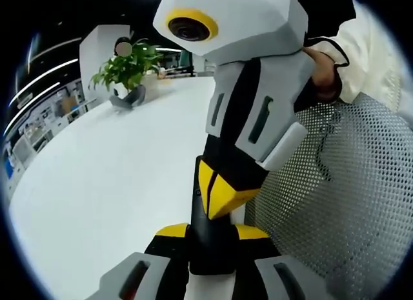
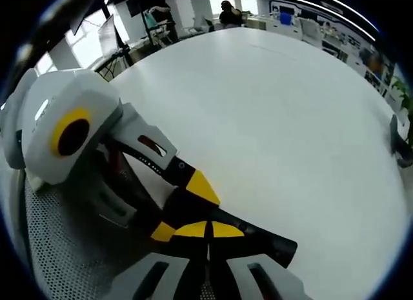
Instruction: Press the specified remote control buttons in sequence, fully releasing each button before pressing the next.
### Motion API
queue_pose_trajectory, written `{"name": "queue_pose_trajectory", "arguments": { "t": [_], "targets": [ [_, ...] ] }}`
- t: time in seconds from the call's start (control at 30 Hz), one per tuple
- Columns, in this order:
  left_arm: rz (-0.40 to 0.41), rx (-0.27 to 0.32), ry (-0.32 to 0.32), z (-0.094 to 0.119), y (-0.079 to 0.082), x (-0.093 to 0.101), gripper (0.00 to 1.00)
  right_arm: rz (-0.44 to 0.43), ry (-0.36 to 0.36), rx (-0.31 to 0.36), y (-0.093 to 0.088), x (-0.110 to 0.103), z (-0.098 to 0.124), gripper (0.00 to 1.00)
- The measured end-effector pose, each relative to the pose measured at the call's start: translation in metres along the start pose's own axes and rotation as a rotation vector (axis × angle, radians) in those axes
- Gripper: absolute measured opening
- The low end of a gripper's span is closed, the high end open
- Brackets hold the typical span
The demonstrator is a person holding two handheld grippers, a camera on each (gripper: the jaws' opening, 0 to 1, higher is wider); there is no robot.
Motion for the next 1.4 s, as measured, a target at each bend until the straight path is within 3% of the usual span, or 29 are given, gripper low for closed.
{"name": "queue_pose_trajectory", "arguments": {
  "t": [0.27, 0.67, 1.1, 1.23, 1.4],
  "targets": [
    [0.000, -0.005, -0.003, 0.000, 0.001, 0.000, 0.25, -0.026, -0.002, -0.007, 0.000, 0.000, 0.001, 0.00],
    [-0.003, -0.051, -0.015, -0.002, 0.005, -0.002, 0.25, 0.039, -0.031, 0.004, -0.002, -0.002, 0.000, 0.00],
    [0.032, -0.165, 0.000, -0.005, 0.014, -0.001, 0.24, -0.054, 0.014, 0.009, -0.002, 0.004, 0.001, 0.00],
    [0.034, -0.178, 0.000, -0.005, 0.014, -0.001, 0.24, -0.164, 0.090, -0.048, -0.005, 0.003, 0.001, 0.00],
    [0.034, -0.213, -0.012, -0.006, 0.017, -0.003, 0.24, -0.200, 0.098, 0.052, 0.003, 0.008, 0.010, 0.00]
  ]
}}
Point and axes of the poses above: the point that each gripper's makers call its tool centre point, and the gripper's own axes: z roughly backward along the fingers, x roughly to its right, y roughly out of its top, the point moved 8 cm from there along z, roughly backward along the fingers, and after that the axes turned 10 degrees about -z, right-handed, at the moved point
